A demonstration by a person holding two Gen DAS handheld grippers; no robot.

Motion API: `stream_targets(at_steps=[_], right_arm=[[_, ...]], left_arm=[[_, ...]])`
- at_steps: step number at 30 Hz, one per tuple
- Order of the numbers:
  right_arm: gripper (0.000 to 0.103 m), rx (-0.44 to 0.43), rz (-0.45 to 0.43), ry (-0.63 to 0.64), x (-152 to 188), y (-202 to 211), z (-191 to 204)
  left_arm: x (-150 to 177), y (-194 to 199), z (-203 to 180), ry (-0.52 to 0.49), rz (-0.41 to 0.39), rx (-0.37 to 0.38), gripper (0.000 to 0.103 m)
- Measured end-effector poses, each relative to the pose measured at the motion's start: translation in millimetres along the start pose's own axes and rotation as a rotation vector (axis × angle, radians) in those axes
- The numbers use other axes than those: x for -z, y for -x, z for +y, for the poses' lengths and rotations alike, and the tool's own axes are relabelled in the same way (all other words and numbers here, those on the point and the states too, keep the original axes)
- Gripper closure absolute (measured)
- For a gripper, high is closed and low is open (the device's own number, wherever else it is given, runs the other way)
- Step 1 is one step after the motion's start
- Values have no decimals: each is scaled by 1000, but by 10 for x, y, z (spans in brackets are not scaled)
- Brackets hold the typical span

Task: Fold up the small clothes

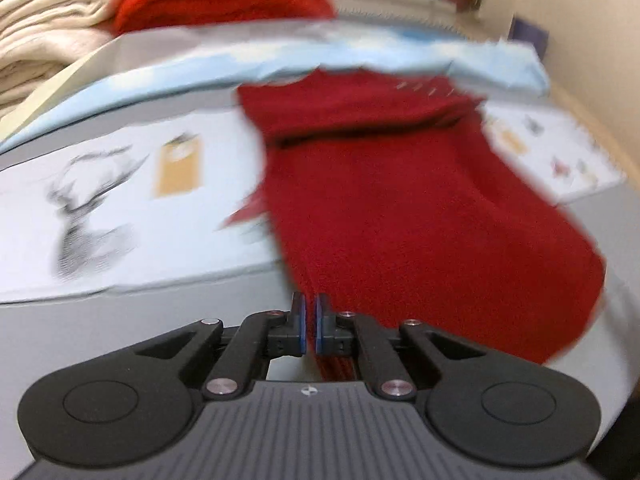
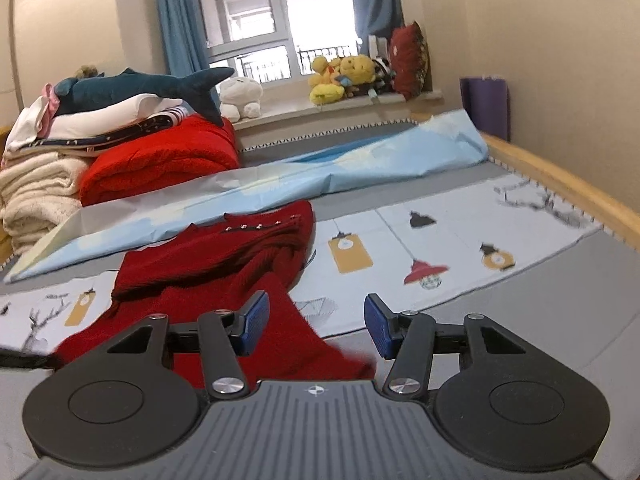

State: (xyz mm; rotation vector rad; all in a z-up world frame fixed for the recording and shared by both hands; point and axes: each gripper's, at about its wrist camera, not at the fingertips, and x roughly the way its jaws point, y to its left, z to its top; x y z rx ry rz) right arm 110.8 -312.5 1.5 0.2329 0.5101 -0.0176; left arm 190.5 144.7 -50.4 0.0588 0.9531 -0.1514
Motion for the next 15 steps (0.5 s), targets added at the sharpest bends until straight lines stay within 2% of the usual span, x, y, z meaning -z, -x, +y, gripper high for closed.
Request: stream_targets(at_steps=[2,4,5,7,8,9,11,15], right_arm=[[51,2,26,-30,20,-50,-15],[54,8,60,-50,46,-134,-3],[55,9,79,-58,64,-186,11],[55,5,129,-73,114,-322,70],[55,0,166,-74,153,-414,118],[55,-9,207,-71,203,-510,172],[55,-28,311,-65,326,-745,297],[54,-12,481,-24,577,-1150,550]], left_arm=[[186,26,278,5,54,-14,103],[394,-28,487,35,92,-80,103],[504,-62,598,89,96,-65,103],[662,-119,847,252,154,23,103],[659,-95,899,294,146,61,100],[625,-58,909,302,103,90,95],[596,-60,856,271,65,121,67],[475,-329,745,256,119,142,65]])
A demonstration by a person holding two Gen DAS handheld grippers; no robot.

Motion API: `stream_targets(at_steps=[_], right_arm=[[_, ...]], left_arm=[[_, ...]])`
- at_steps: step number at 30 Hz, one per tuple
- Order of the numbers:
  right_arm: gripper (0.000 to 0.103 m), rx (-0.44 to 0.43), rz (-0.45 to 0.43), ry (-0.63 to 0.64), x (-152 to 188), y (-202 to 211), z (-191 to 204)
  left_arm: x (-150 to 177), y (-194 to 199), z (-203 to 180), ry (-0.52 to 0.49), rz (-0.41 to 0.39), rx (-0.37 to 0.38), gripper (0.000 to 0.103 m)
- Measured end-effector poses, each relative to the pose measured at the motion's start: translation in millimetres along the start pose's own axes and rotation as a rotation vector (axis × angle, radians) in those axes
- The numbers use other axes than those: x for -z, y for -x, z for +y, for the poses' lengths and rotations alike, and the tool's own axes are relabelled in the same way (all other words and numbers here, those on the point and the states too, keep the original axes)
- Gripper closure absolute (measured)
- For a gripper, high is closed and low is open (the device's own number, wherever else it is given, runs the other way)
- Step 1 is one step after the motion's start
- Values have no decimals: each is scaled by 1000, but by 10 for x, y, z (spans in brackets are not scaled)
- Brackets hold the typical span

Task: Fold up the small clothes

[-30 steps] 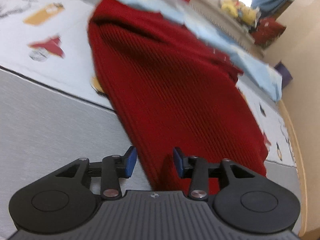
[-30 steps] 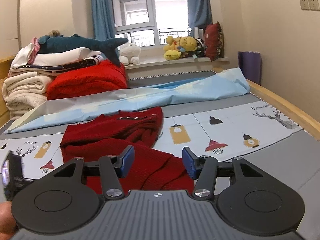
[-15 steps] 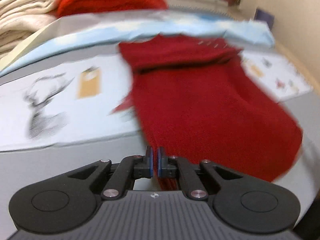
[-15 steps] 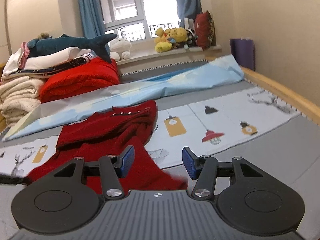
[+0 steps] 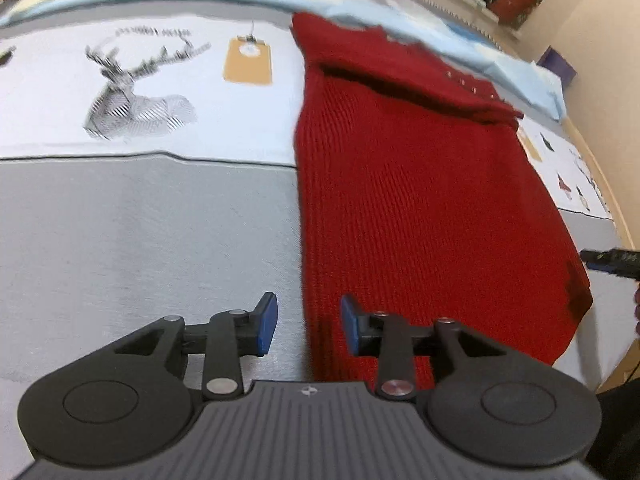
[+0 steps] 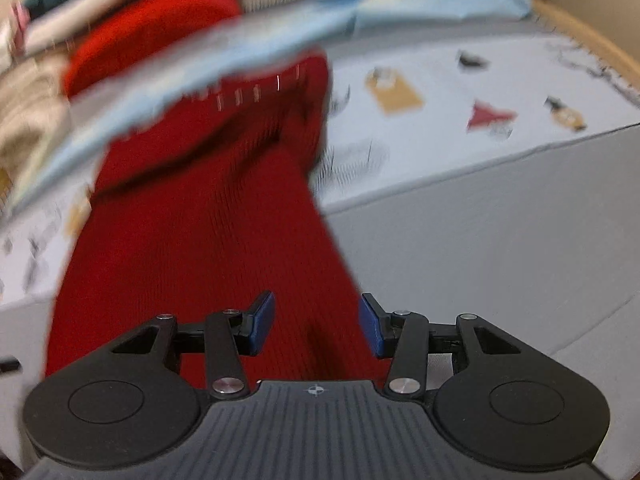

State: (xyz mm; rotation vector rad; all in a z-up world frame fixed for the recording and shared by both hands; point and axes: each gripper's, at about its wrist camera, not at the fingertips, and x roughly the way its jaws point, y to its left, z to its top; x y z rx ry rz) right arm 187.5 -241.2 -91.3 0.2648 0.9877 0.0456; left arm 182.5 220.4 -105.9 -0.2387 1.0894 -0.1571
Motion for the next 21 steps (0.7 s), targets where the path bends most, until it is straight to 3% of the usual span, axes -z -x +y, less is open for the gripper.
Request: stream_targets(at_steps=[4,11,12,13,14,16,18,21], right_arm=[[54,95,101,38,63,-310,111],[54,125,116,85,126,-369,153],[60,122,118,98,134,-359,160],[68,118,120,115,141,-346,169],[84,111,121,129,139,-332,172],[91,100,101,143,133,-250,152],[98,87,51,144,112,-98,148],[99,49,-108,169,93,341,196]], left_arm=[[-72,-179,-29,-3,23,-19,62],[-227,-546,-96,57,94,-80,59],[-233,-552,-136,49,92,-65,63],[-223,-554,-182,38,97,-45,80],[-200,-532,-244,5,90,-58,91],[-162,-472,-335,-64,73,-74,93],[-121,-336,-341,-66,50,-45,94],[-39,52,-315,-70,-16,27,97]])
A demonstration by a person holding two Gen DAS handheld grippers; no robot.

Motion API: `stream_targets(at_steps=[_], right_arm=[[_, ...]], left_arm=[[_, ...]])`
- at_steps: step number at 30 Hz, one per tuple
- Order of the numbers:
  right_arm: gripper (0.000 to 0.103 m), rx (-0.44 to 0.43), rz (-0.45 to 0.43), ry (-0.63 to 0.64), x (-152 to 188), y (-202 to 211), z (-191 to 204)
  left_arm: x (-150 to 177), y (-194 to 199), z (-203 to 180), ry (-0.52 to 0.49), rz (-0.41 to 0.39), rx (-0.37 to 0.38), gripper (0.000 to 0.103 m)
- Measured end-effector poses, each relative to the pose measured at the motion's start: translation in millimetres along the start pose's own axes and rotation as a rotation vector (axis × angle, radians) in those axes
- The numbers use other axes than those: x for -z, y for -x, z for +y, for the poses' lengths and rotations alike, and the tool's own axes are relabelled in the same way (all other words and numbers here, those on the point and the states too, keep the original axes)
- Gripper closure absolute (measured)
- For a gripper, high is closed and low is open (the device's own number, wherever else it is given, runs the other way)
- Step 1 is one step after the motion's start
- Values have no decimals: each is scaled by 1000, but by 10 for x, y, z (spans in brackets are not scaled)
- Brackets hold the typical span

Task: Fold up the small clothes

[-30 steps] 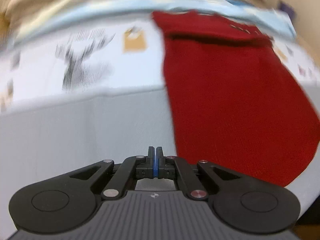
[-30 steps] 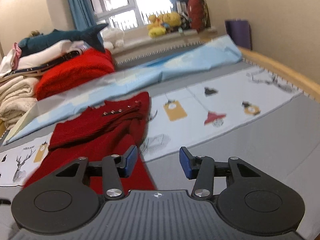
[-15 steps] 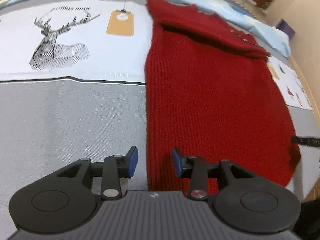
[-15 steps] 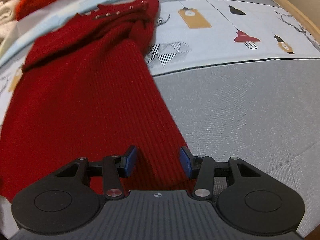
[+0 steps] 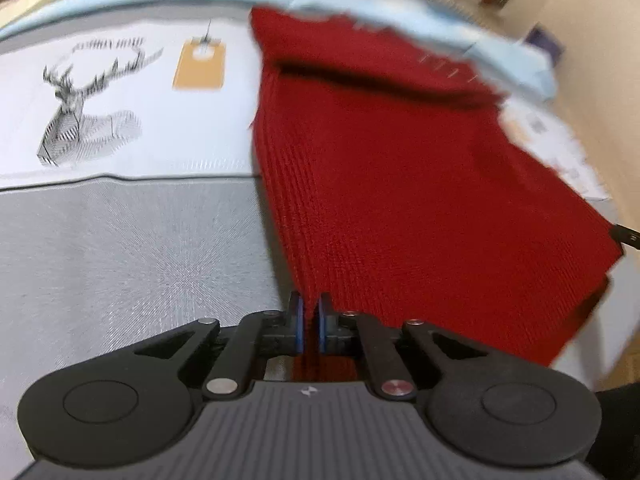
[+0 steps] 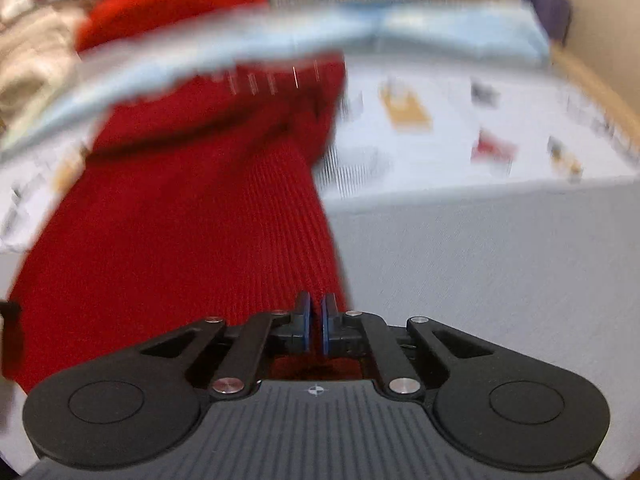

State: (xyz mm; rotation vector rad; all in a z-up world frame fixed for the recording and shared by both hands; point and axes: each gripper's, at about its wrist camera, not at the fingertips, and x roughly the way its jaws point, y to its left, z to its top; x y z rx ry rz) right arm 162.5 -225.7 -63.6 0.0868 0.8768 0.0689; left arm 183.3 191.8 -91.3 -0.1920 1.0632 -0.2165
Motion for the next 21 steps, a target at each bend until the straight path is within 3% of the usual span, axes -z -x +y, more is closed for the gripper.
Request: stream_targets(at_steps=[3,5,7,10,13,15,17,20,21], right_arm=[[99,-26,-113,30,10,483,17],[100,-19,-102,90,117,692,35],[100,-41,1,136,281,762,5],[99,-145,214,239,555,673,22],[98,-157,249,281,674,662,38],[96,-173,192,223,611,720,-63],[90,-168,173,109,528,686,-256],[78,-103,173,33,525,616,-374],[75,-92,180,30,516,562,-375]], left_arm=[[162,338,53,-24,1,35,98],[338,469,95,-63,43,26,98],[485,492,123,-108,102,-9,98],[640,404,158,-170,215,-34,97],[645,327,133,-226,254,-137,96],[560,361,86,-235,246,-203,96],[392,500,-24,-223,183,-224,93],[207,645,-136,-173,55,-131,75],[178,634,-160,-164,5,-109,74]])
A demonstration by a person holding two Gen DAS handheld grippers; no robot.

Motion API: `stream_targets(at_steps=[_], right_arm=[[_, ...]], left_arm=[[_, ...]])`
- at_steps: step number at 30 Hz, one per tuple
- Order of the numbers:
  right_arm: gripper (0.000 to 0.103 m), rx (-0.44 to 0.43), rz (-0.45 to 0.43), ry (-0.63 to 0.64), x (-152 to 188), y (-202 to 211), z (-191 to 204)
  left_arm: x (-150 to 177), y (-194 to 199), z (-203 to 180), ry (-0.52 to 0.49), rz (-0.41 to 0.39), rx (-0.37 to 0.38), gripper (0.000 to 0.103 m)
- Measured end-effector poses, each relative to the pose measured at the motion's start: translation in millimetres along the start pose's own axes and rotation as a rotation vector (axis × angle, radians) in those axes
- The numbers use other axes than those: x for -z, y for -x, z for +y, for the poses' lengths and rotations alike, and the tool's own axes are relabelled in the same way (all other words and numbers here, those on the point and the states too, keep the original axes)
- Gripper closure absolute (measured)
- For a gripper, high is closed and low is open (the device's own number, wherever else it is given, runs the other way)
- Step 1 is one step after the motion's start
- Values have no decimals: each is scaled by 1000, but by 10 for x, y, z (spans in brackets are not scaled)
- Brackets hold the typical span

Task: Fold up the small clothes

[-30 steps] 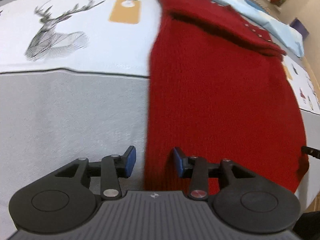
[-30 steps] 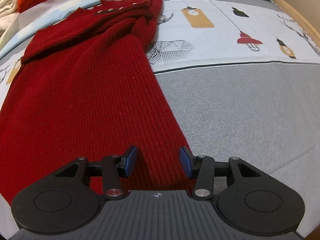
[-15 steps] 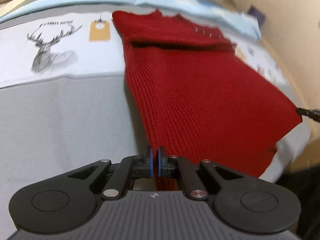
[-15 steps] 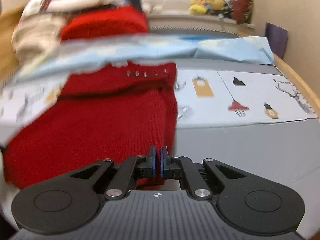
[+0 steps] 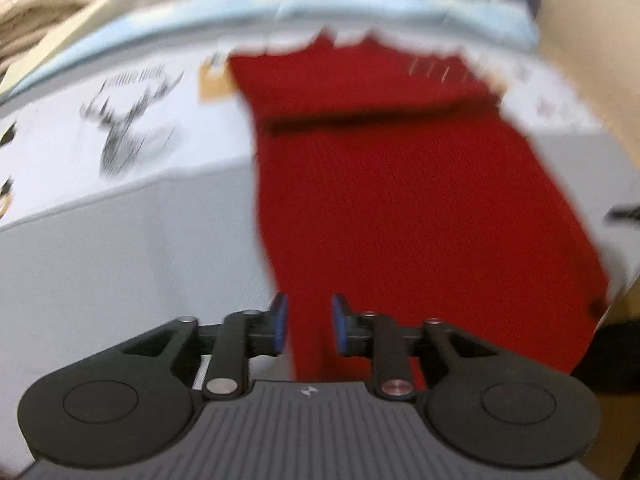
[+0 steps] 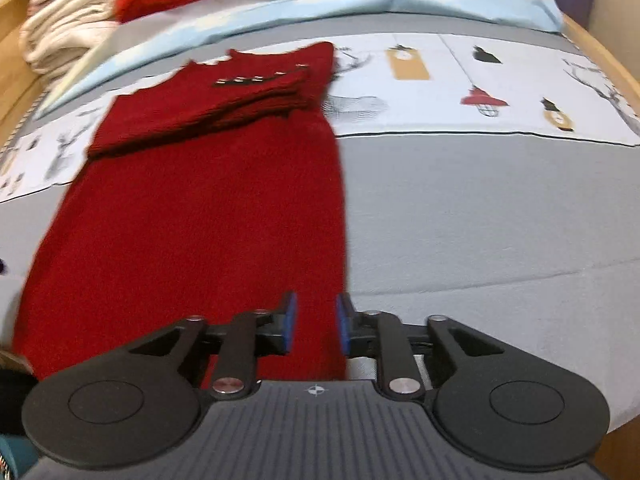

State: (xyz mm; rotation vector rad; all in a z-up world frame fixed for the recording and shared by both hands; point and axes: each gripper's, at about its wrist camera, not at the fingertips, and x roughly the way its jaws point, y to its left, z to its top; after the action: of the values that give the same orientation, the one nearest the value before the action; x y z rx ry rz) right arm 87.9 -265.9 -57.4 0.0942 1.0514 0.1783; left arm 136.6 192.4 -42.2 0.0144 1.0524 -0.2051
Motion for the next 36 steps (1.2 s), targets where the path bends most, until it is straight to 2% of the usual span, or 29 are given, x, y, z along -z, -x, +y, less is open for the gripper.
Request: stream_targets(at_steps=[1,3,4,7,8,9,10,12,14,17,19,21,25,27,29,30,31,34,36], right_arm=[[73,0,14,1,-27,-61,3],[63,7,52,5,-75,-233,-28],[62,22,81,9,-84,-325,-10],[62,63,196,7,-60,-627,-8],[64,71,227,12,-45,-695,-3],[83,65,246,26,-37,-741,14],[93,32,249,49,-25,-756,50],[98,-18,229,114,6,-708,153],[98,-27,196,171,35,-590,181],[99,28,122,138,48,-320,-58],[99,-20,122,86,122,-209,-218],[100,-15,144,96,213,-197,-266],[99,-6,161,111,223,-196,-306],[96,-4,158,120,183,-231,-277],[96,25,149,147,108,-203,-239],[91,51,136,162,72,-244,-185],[90,71,124,170,33,-261,-150],[88,83,87,156,-141,-299,-111],[88,80,65,148,-262,-316,-55]], left_arm=[[-16,-52,12,17,-32,10,74],[-134,-288,-85,24,42,-35,75],[-216,-322,-119,15,24,-52,75],[-428,-334,-321,-8,-70,-35,74],[-498,-363,-397,-16,-82,-36,74],[-579,-390,-490,-28,-94,-32,74],[-671,-424,-589,-45,-116,-21,74],[-811,-483,-818,-74,-165,1,74],[-980,-600,-1079,-89,-201,18,74],[-1175,-873,-1421,-110,-232,36,74],[-1267,-1099,-1586,-134,-247,34,74],[-1338,-1328,-1719,-142,-251,28,73],[-1424,-1710,-1831,-132,-216,22,63],[-1474,-1815,-1868,-136,-208,32,62],[-1539,-1913,-1943,-141,-210,38,51],[-1557,-1941,-1956,-143,-214,41,47],[-1582,-1987,-1991,-147,-216,42,46],[-1631,-2153,-2084,-174,-197,23,48],[-1644,-2227,-2093,-194,-193,-1,69]])
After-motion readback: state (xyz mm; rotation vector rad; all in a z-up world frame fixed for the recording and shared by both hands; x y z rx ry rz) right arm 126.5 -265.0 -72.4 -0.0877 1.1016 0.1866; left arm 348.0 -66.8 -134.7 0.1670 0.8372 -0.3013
